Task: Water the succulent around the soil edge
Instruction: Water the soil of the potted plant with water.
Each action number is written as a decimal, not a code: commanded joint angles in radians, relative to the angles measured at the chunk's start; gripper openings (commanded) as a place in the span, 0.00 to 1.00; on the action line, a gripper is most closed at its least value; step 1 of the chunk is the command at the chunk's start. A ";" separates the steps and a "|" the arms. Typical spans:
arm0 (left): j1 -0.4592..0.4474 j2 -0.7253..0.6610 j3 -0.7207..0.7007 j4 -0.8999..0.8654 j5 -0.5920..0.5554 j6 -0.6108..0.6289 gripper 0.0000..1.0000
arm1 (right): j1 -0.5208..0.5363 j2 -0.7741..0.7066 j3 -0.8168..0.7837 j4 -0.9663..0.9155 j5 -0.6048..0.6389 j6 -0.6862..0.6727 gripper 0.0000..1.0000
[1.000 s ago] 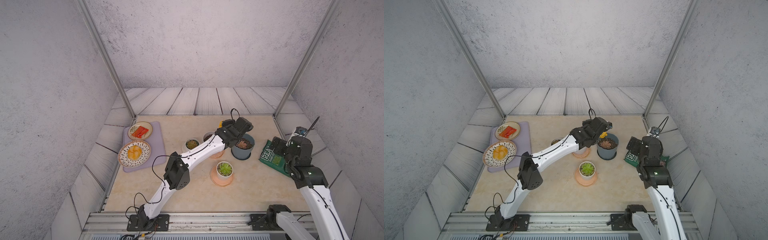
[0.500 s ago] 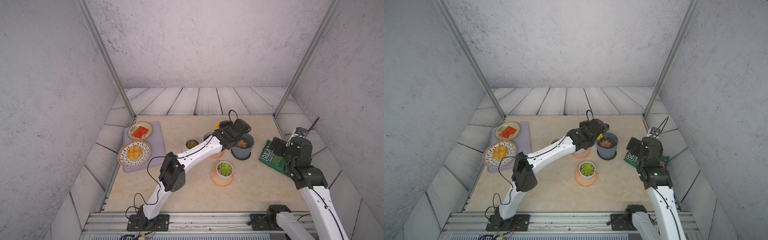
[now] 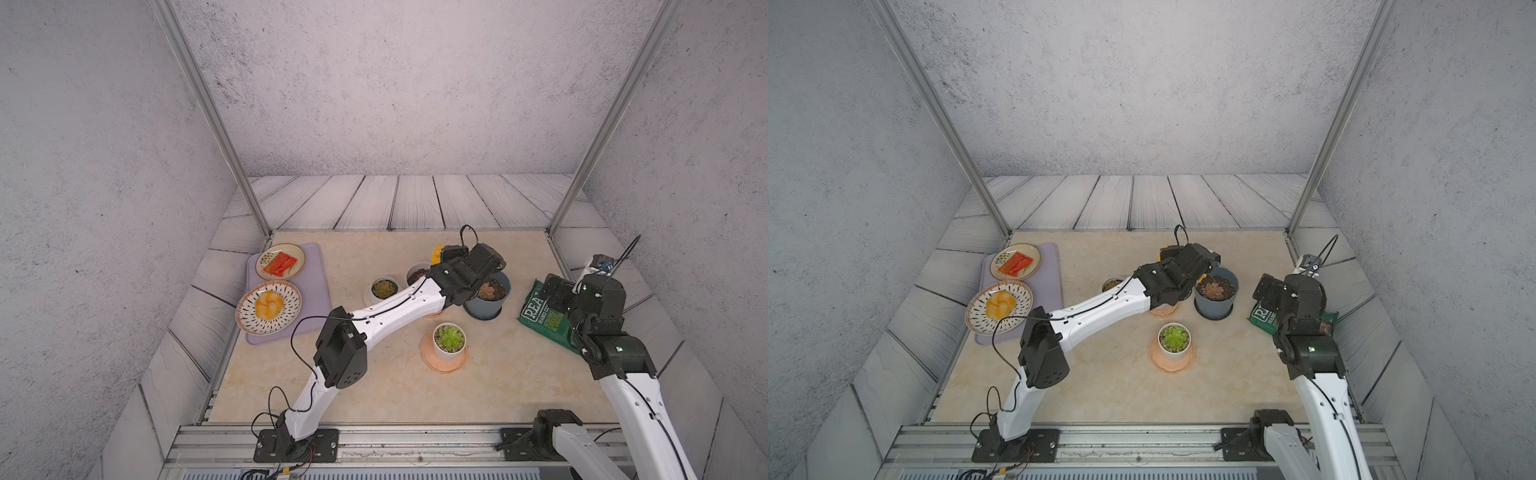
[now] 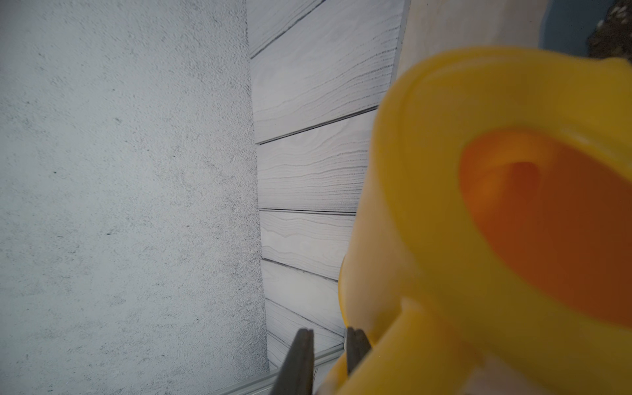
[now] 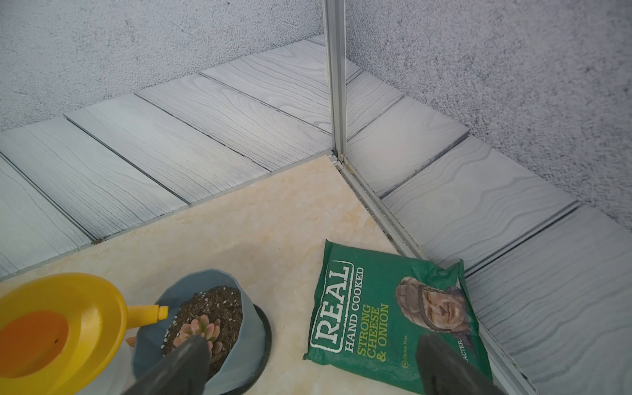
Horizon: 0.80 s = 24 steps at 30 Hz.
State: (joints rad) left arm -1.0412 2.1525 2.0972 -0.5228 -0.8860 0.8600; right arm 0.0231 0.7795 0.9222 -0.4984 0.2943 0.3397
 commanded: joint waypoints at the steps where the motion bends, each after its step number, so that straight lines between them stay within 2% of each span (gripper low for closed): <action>1: -0.007 -0.053 -0.018 0.010 -0.045 0.019 0.00 | -0.005 -0.014 -0.013 0.017 0.001 -0.001 0.99; 24: -0.073 -0.146 -0.143 -0.007 -0.061 0.024 0.00 | -0.006 -0.020 -0.013 0.017 0.000 0.001 0.99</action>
State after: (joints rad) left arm -1.1053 2.0525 1.9671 -0.5194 -0.9211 0.8764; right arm 0.0204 0.7765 0.9184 -0.4969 0.2939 0.3397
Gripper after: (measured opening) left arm 0.197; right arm 0.993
